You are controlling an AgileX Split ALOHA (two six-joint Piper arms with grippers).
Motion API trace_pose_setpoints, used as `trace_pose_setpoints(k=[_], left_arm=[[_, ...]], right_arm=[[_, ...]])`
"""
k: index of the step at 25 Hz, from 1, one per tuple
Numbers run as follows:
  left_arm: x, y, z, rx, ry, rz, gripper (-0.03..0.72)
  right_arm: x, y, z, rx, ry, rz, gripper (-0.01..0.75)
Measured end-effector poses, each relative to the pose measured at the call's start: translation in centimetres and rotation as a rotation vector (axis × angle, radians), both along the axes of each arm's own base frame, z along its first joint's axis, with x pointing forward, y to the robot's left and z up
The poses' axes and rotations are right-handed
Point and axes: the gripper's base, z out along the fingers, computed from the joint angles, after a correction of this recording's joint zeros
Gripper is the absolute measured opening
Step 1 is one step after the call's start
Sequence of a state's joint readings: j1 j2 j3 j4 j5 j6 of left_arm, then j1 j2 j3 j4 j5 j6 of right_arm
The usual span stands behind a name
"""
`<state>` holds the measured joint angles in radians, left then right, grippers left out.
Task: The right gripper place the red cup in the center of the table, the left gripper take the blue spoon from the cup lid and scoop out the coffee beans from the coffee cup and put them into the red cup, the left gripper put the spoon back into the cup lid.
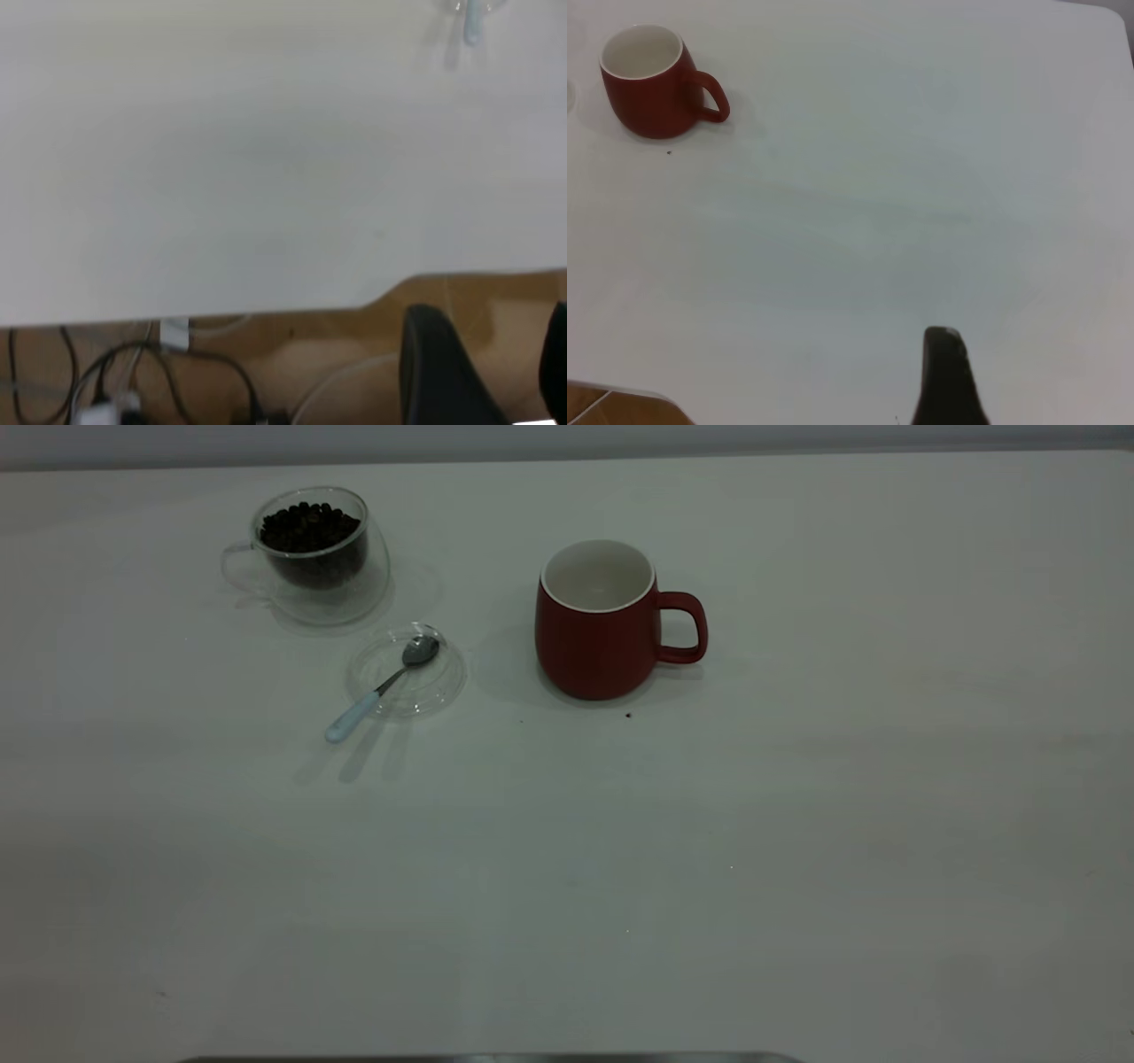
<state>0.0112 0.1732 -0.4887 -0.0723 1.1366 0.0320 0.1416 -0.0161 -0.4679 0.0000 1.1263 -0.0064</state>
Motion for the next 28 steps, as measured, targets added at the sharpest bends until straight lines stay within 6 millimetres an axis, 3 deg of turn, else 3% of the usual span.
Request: trace_pose_setpoints(k=[10,28], left_arm=[[-2.6,-0.1,-0.2,-0.003,-0.187,-0.005,0.348],[-2.6,-0.1,-0.2,-0.003,-0.187,0.000,0.348]], right_arm=[[0.0,0.0,0.0,0.000,0.000,0.000,0.549],[0.0,0.1,0.0,0.009,0.001,0.006,0.549]])
